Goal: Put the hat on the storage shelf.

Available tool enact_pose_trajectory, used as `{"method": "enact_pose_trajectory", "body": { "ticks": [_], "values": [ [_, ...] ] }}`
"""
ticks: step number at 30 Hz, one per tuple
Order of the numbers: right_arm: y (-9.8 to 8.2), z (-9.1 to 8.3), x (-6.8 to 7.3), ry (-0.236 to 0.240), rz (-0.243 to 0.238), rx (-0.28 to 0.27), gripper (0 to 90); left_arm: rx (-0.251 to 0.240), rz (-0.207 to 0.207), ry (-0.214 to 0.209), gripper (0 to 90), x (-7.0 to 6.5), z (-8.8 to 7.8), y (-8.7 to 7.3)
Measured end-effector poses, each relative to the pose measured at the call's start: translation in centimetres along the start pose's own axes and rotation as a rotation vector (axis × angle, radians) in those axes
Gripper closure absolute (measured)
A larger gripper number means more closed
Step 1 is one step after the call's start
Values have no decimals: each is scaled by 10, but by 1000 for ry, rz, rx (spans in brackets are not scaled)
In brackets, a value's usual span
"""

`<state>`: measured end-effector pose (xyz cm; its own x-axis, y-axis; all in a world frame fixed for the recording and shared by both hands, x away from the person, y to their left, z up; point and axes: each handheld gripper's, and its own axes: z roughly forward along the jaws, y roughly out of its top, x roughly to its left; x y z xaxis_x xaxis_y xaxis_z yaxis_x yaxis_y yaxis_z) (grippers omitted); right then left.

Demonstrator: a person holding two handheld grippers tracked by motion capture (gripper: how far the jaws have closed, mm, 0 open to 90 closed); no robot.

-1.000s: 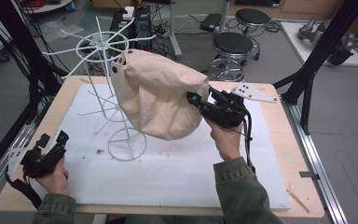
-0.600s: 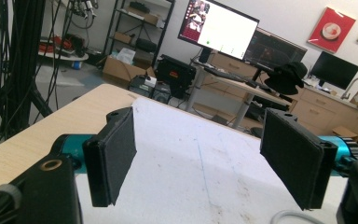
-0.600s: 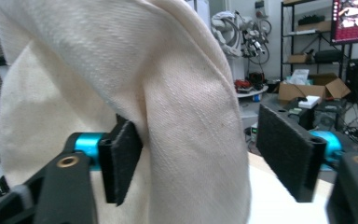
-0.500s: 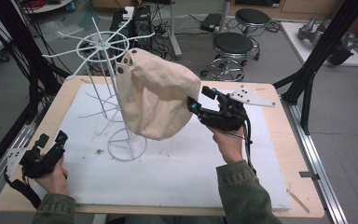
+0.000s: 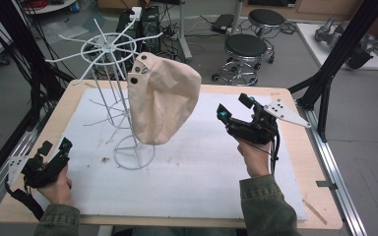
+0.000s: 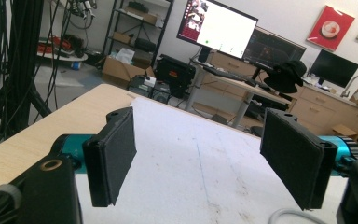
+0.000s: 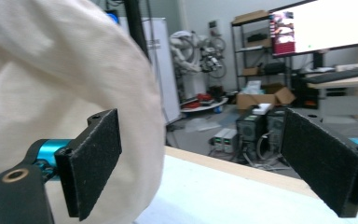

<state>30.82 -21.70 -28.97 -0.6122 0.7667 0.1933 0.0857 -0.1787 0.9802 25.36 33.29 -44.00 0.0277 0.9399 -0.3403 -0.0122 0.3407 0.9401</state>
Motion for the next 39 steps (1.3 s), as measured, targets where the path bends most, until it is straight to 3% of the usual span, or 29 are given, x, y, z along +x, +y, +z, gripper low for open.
{"method": "enact_pose_trajectory", "body": {
  "ticks": [9, 17, 21, 25, 34, 39],
  "values": [
    [-10, -13, -16, -89, 3, 29, 112, 2, -1, 2, 266, 0, 0, 0],
    [-16, -23, -19, -182, -20, 41, 112, 1, 0, 1, 266, 0, -1, 0],
    [-23, -33, -21, -286, -32, 53, 112, 1, 2, 4, 266, 0, -1, 0],
    [-32, -41, -17, -381, -93, 32, 112, 3, 7, -1, 266, -1, 0, 0],
    [-48, -54, -27, -476, -81, 59, 113, 1, 8, -1, 266, -2, -1, 0],
    [-58, -65, -38, -524, -46, 80, 113, 5, 14, -2, 266, -3, -1, 0]
  ]
}}
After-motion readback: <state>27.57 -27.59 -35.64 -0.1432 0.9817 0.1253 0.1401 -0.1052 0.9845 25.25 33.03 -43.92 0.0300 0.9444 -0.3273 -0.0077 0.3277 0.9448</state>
